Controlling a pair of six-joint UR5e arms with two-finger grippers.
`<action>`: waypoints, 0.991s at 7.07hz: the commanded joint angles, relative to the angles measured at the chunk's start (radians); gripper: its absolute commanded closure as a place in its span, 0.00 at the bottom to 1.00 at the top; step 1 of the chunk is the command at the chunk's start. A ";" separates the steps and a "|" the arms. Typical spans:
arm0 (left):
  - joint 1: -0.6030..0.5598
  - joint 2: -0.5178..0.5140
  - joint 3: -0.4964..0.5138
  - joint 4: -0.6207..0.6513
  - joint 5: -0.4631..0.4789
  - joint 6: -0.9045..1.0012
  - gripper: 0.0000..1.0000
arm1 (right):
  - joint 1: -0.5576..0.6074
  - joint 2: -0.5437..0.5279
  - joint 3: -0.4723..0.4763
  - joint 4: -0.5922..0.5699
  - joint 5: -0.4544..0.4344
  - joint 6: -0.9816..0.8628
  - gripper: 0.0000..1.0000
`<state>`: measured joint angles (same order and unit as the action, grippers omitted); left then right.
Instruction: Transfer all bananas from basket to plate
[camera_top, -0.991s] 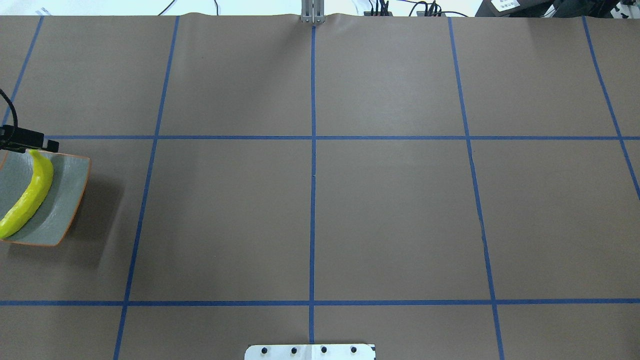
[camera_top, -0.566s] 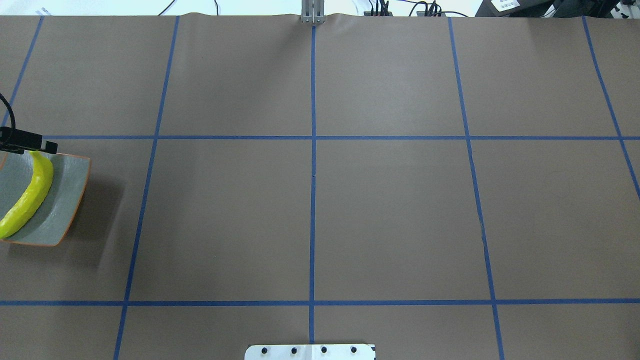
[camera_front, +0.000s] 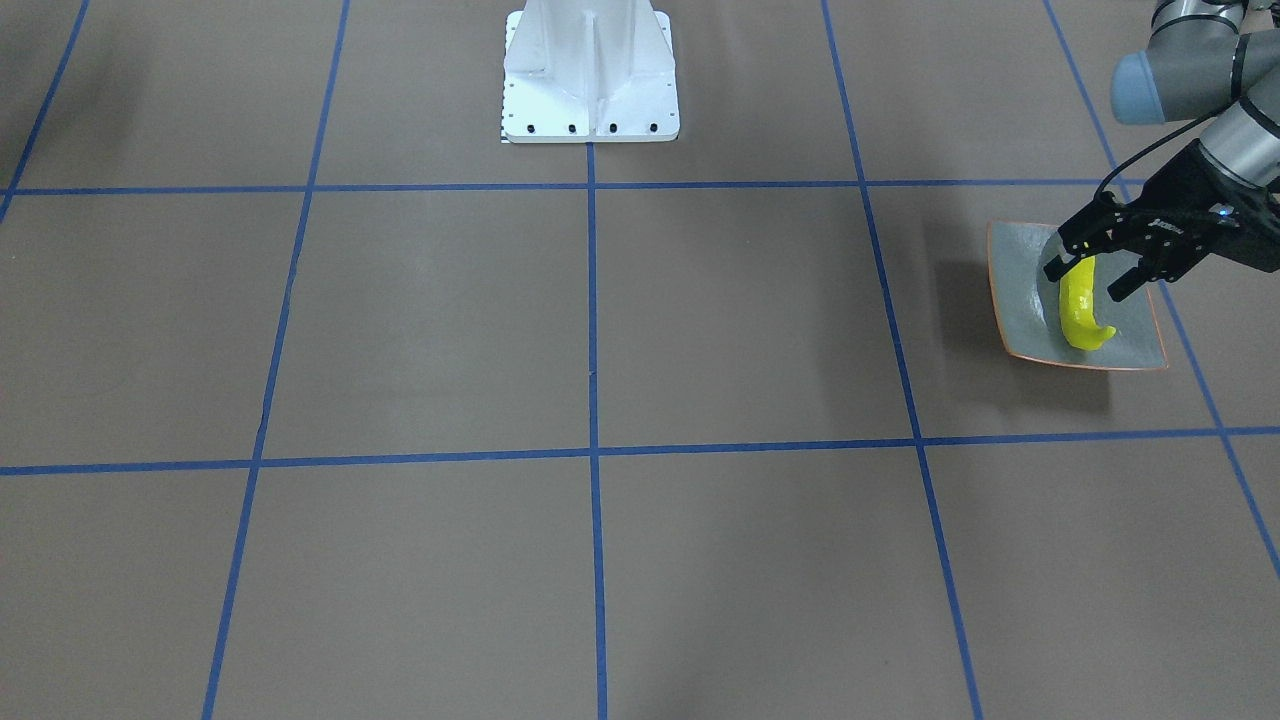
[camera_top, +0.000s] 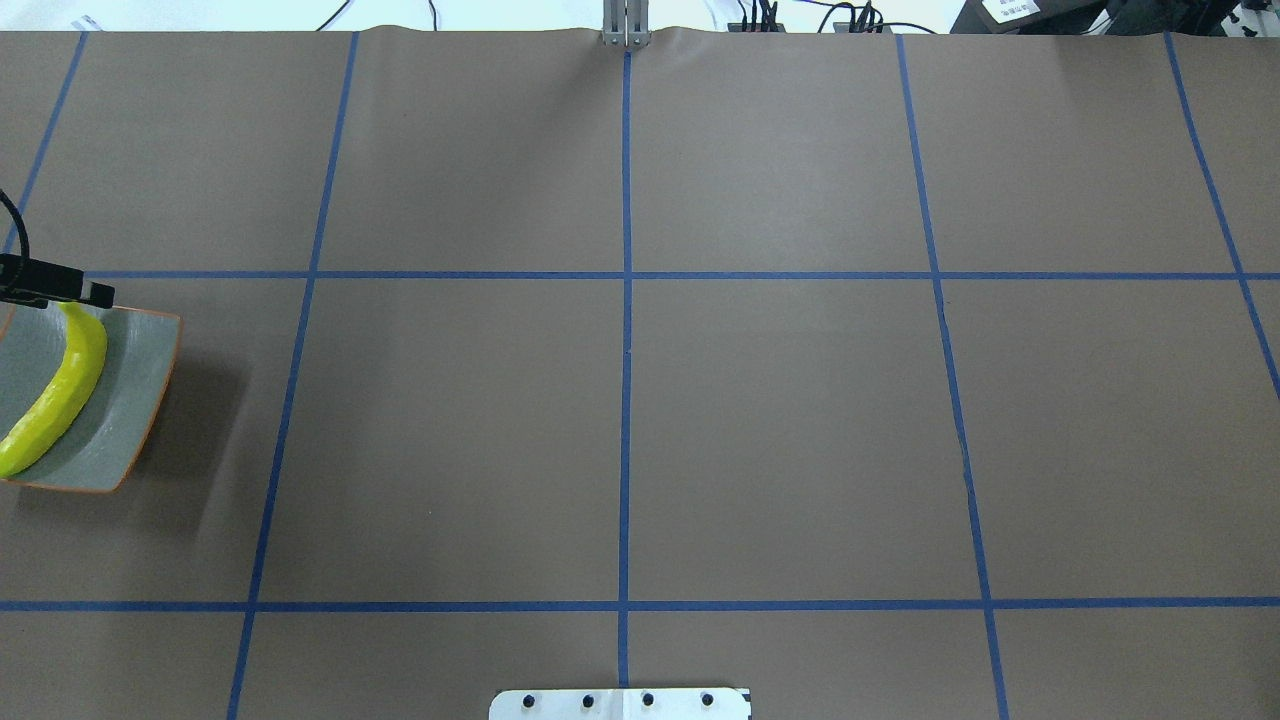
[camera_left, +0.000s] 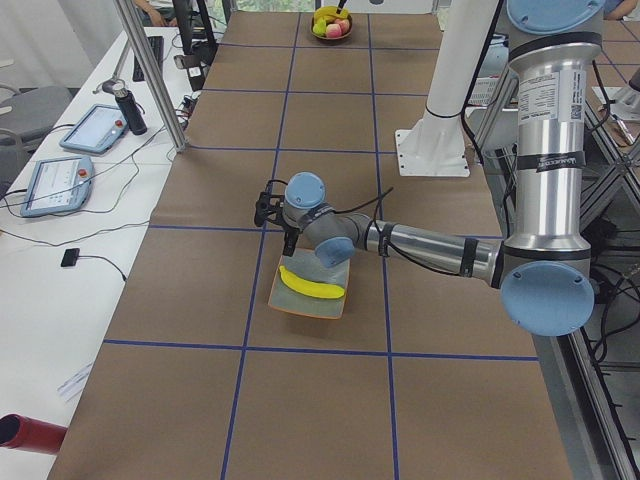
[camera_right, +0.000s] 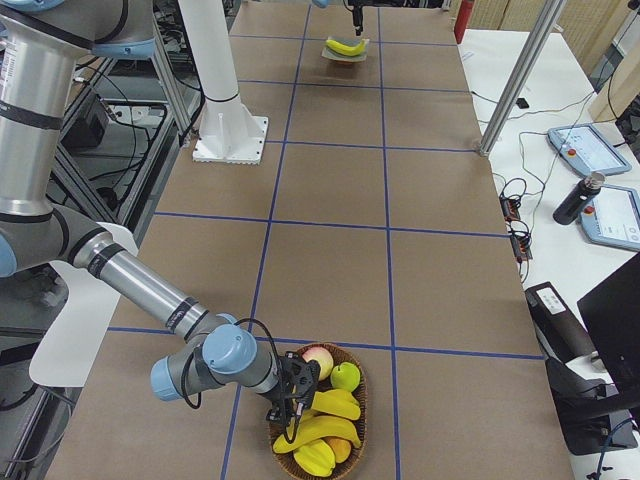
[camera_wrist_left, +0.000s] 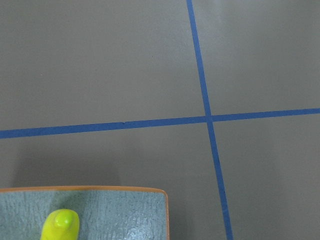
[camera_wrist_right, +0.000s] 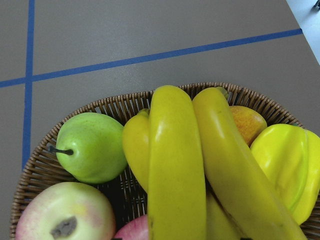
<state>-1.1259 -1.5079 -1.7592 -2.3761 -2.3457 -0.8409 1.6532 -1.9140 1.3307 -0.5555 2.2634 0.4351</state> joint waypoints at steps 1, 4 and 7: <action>0.000 0.002 -0.002 0.000 -0.001 0.000 0.01 | -0.001 0.000 -0.001 -0.001 0.001 0.002 0.24; 0.000 0.002 -0.003 0.000 -0.001 0.000 0.01 | -0.001 0.001 -0.004 -0.003 0.015 0.002 0.34; 0.000 0.003 -0.005 -0.002 -0.003 -0.001 0.01 | -0.001 0.000 -0.005 0.003 0.041 0.002 1.00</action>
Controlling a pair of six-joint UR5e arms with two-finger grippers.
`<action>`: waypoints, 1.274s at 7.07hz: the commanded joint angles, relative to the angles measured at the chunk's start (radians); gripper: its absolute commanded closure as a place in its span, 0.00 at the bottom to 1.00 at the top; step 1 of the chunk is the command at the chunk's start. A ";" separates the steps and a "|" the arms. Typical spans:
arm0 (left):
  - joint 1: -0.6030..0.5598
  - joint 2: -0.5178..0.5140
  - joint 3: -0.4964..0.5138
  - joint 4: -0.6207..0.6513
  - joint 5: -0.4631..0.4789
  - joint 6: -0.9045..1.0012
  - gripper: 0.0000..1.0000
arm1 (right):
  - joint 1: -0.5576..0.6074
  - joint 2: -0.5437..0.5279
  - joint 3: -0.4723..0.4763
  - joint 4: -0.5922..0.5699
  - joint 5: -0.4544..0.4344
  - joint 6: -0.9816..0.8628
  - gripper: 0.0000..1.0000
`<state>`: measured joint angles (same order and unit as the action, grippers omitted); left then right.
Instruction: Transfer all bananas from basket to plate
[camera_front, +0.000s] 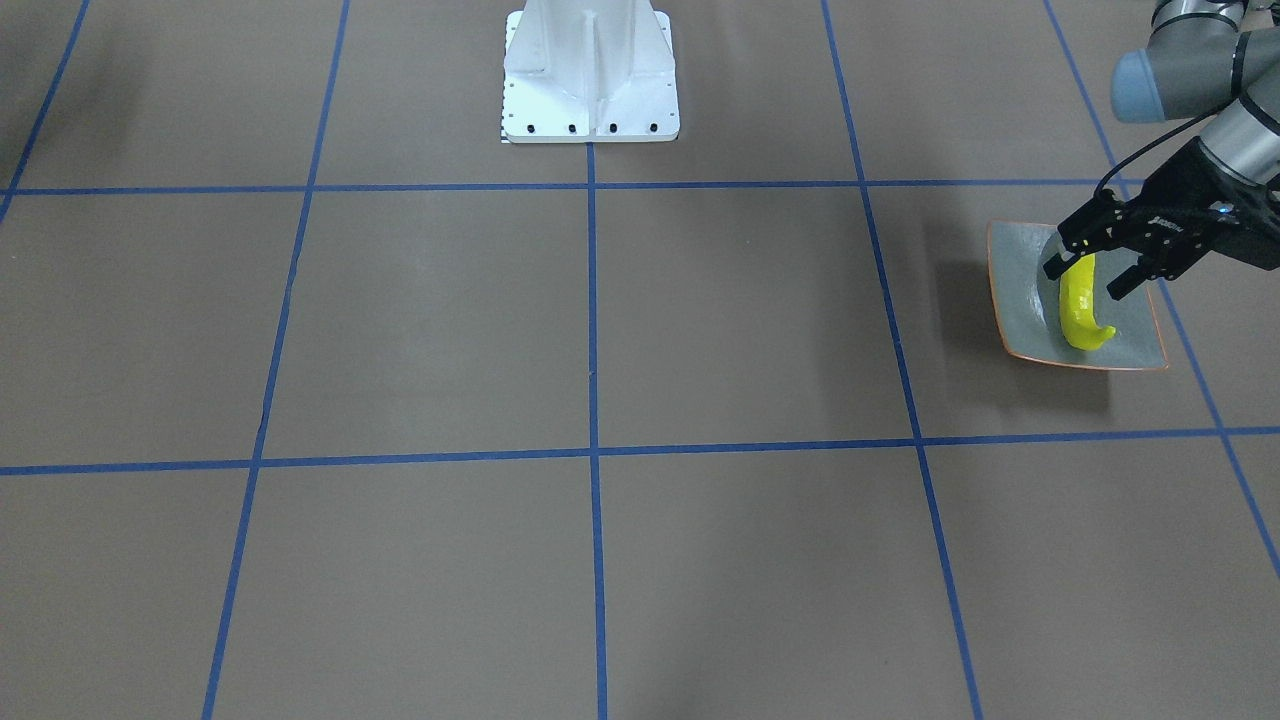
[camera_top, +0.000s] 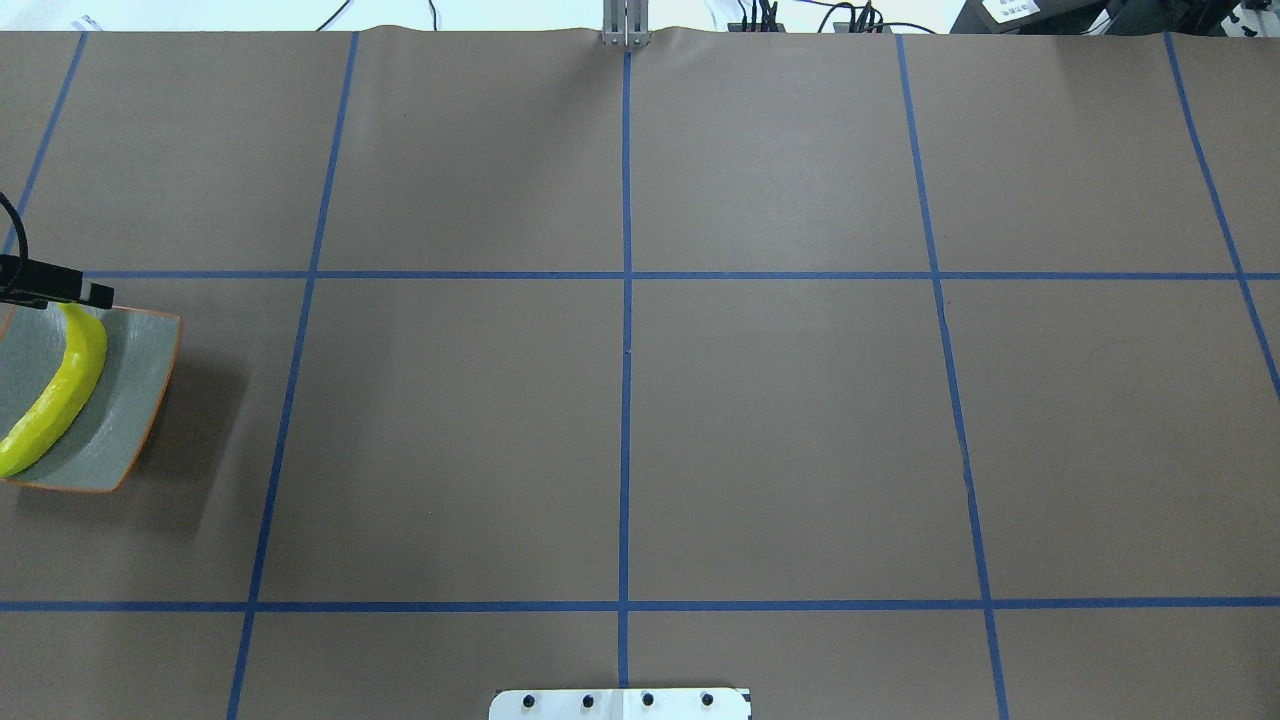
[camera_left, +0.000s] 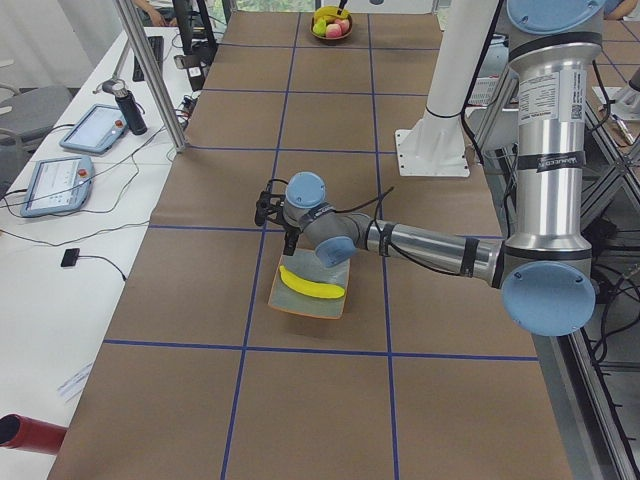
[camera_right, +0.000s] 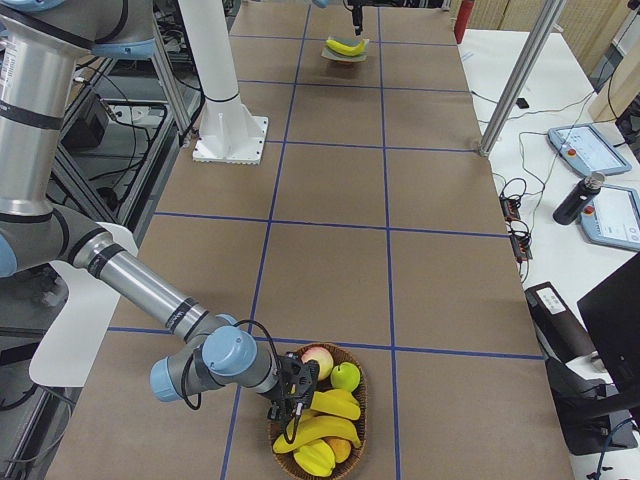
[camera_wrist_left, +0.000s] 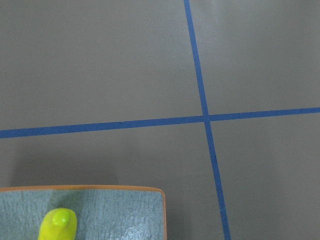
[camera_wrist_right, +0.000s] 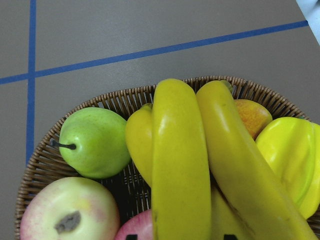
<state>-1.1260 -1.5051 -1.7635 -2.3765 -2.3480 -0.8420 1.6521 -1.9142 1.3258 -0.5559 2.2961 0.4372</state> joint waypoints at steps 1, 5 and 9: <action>0.000 0.005 -0.001 -0.016 -0.004 -0.005 0.01 | 0.000 0.000 0.007 0.007 0.009 -0.003 1.00; 0.000 0.003 0.009 -0.032 -0.004 -0.029 0.01 | 0.021 -0.003 0.079 0.025 0.031 -0.020 1.00; 0.002 -0.035 0.031 -0.015 -0.002 -0.032 0.01 | 0.051 0.076 0.156 0.008 0.054 -0.005 1.00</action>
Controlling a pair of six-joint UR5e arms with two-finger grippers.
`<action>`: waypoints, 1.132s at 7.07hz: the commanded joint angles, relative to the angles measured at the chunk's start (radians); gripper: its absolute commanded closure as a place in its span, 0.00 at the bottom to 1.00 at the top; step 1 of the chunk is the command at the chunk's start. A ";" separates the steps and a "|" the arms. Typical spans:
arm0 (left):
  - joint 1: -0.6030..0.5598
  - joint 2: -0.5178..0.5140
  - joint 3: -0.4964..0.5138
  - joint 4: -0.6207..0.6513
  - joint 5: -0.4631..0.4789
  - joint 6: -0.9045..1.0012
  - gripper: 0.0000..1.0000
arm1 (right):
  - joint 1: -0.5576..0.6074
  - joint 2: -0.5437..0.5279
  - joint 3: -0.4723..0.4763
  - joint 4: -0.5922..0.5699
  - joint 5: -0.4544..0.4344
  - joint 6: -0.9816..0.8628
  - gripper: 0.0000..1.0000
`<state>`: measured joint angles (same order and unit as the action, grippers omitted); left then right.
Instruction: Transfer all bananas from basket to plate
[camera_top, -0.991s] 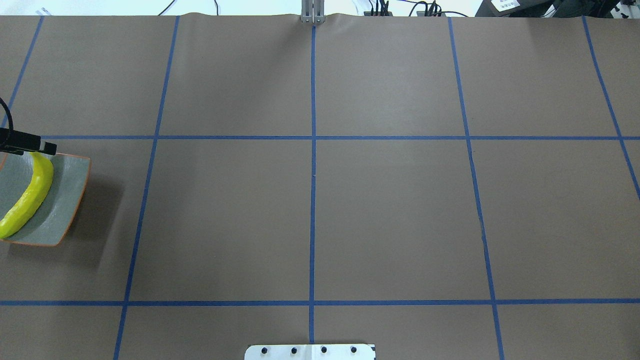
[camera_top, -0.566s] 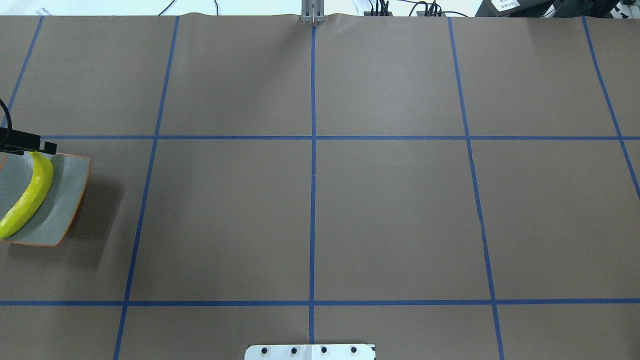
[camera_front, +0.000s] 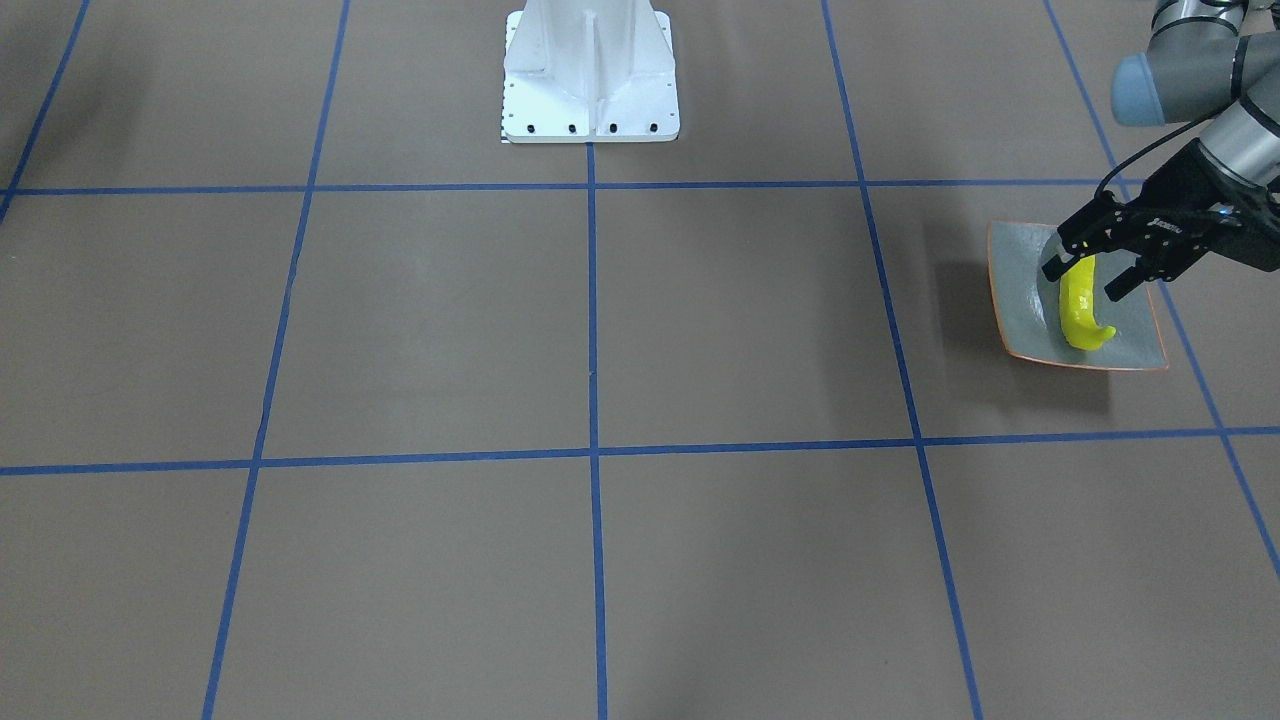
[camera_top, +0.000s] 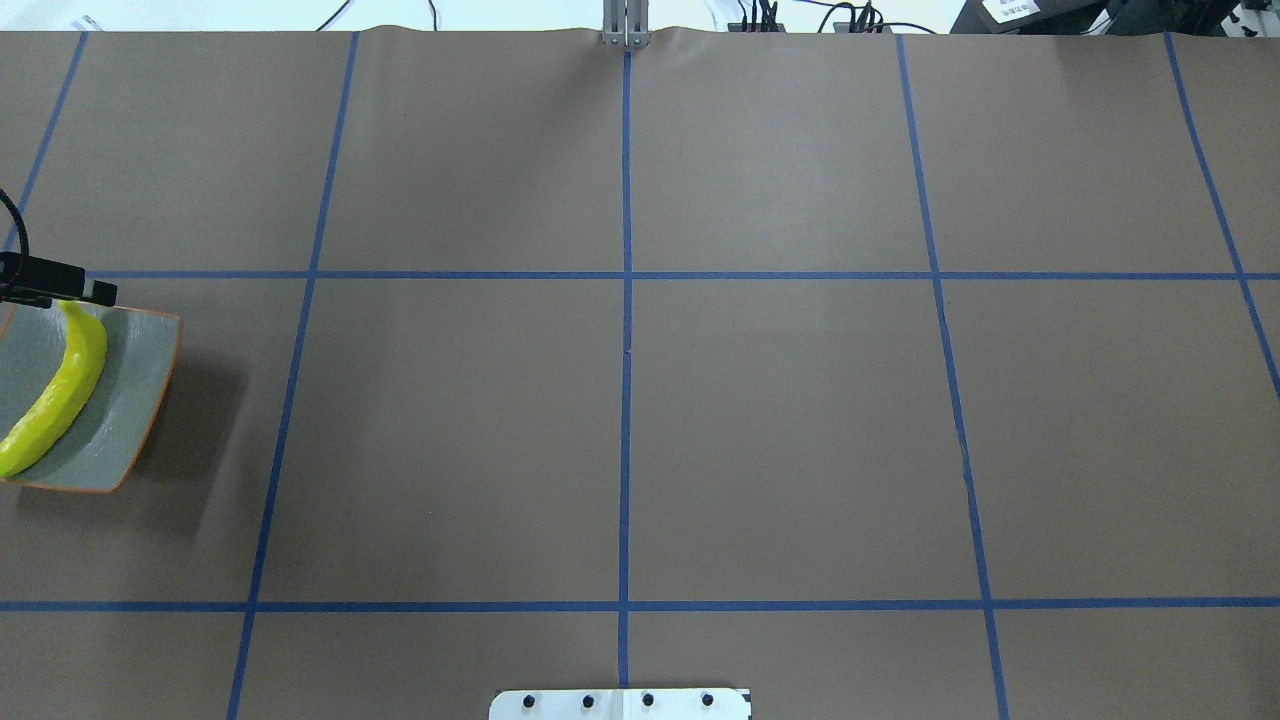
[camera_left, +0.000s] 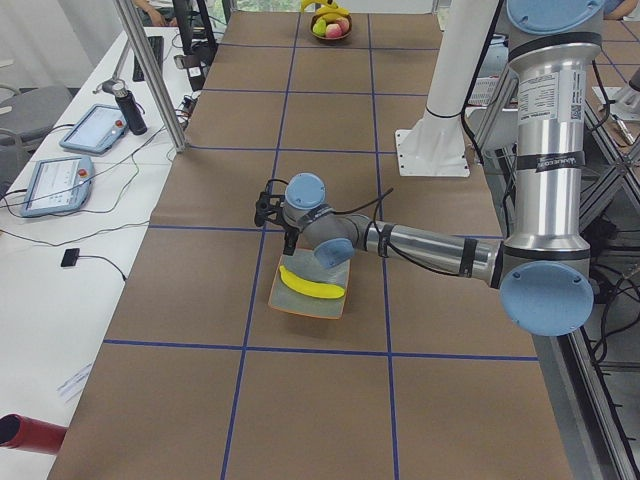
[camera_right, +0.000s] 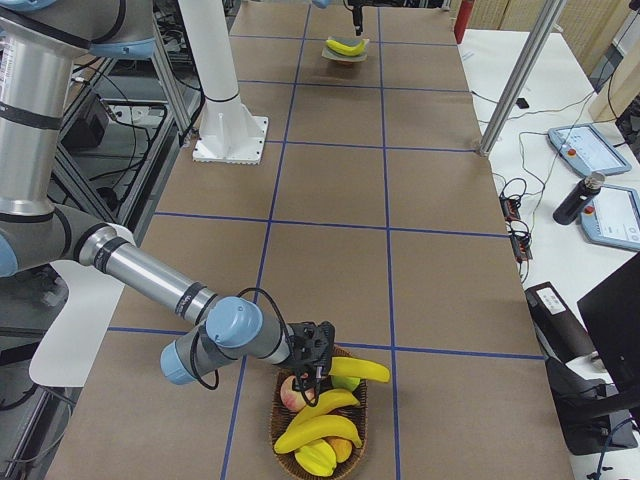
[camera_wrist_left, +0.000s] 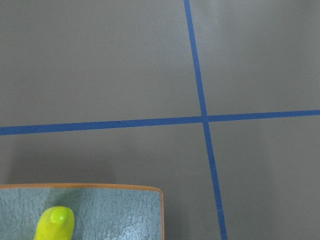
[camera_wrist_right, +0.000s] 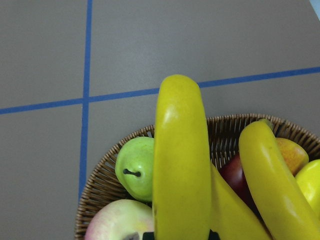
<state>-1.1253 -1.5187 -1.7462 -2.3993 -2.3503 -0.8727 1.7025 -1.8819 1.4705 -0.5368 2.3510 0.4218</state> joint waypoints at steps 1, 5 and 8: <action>0.002 -0.072 0.040 0.006 -0.001 -0.049 0.01 | -0.018 0.093 0.005 -0.018 0.004 0.038 1.00; 0.086 -0.442 0.210 0.008 0.005 -0.395 0.01 | -0.272 0.390 0.013 -0.003 0.001 0.546 1.00; 0.122 -0.547 0.264 0.008 0.009 -0.460 0.01 | -0.441 0.490 0.101 -0.002 -0.041 0.824 1.00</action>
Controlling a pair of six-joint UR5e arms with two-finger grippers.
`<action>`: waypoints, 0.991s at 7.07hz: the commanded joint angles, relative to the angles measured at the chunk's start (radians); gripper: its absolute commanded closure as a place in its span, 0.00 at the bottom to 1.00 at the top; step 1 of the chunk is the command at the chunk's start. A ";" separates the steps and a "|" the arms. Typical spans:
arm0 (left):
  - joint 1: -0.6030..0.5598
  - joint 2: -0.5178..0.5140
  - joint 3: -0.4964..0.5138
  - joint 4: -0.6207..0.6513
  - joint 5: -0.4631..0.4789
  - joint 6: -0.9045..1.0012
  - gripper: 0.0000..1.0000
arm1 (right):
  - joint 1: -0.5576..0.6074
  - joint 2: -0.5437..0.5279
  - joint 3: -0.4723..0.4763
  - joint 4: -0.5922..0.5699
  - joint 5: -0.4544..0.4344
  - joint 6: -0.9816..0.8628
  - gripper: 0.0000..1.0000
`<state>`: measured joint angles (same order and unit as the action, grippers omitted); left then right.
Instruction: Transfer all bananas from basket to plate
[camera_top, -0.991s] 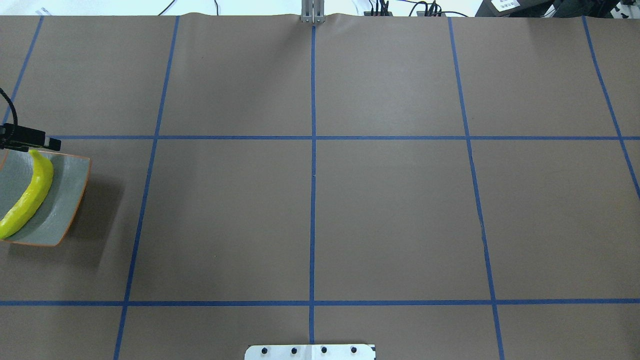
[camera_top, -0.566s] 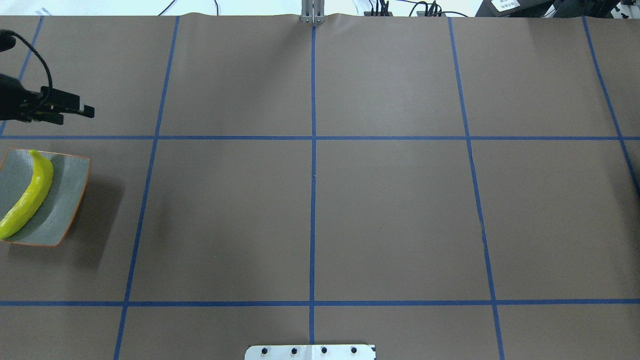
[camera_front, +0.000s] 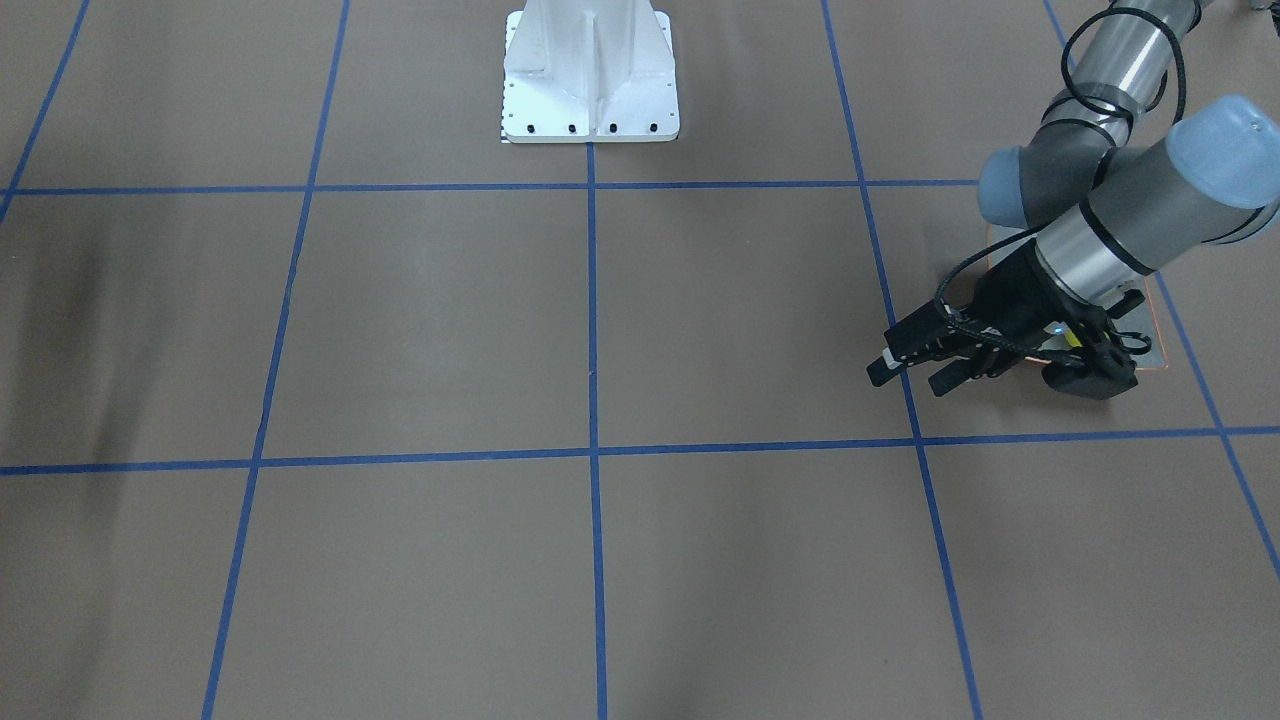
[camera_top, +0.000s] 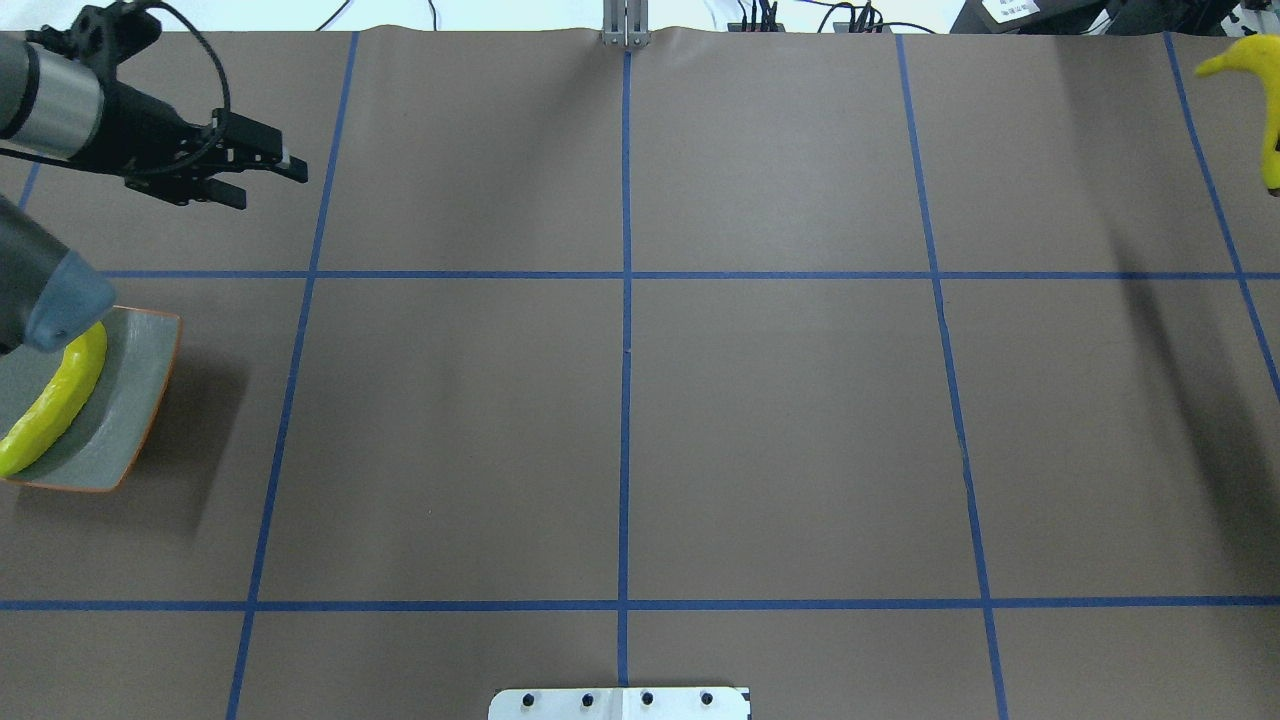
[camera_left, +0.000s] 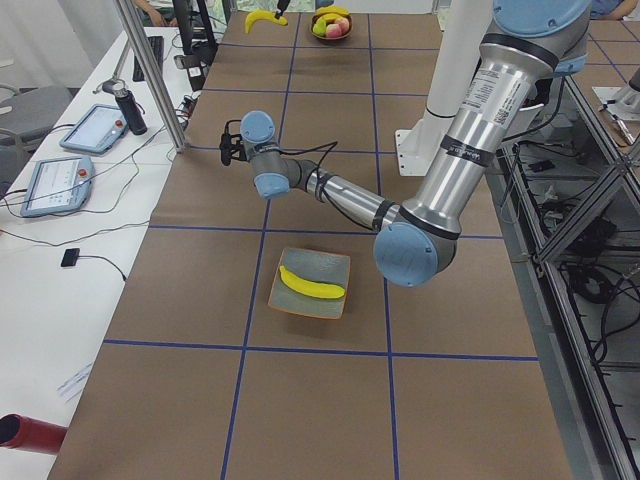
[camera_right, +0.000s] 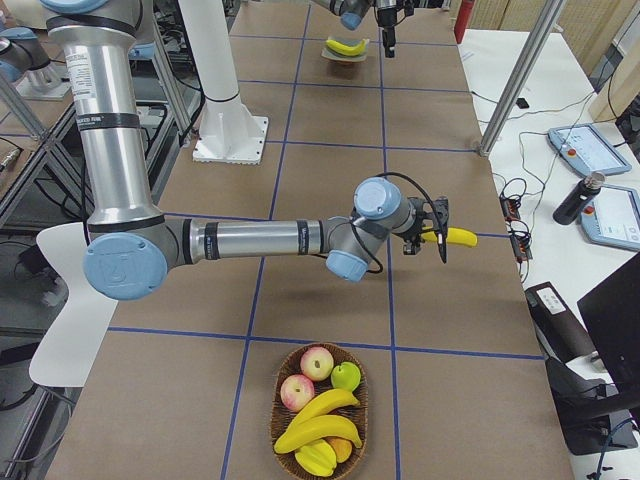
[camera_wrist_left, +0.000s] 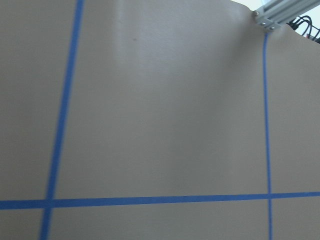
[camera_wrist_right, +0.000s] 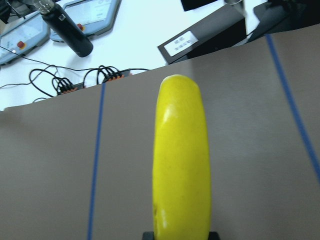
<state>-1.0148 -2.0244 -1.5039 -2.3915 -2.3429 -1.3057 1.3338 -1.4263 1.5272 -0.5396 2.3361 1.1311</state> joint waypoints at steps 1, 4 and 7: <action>0.024 -0.072 0.033 0.000 0.007 -0.061 0.01 | -0.156 0.070 0.097 0.001 -0.082 0.256 1.00; 0.090 -0.181 0.079 0.000 0.079 -0.203 0.01 | -0.410 0.183 0.172 0.004 -0.392 0.554 1.00; 0.096 -0.278 0.117 -0.015 0.077 -0.346 0.01 | -0.666 0.257 0.228 0.112 -0.710 0.792 1.00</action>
<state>-0.9223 -2.2630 -1.4005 -2.4012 -2.2654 -1.5905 0.7732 -1.1907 1.7411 -0.5030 1.7610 1.8349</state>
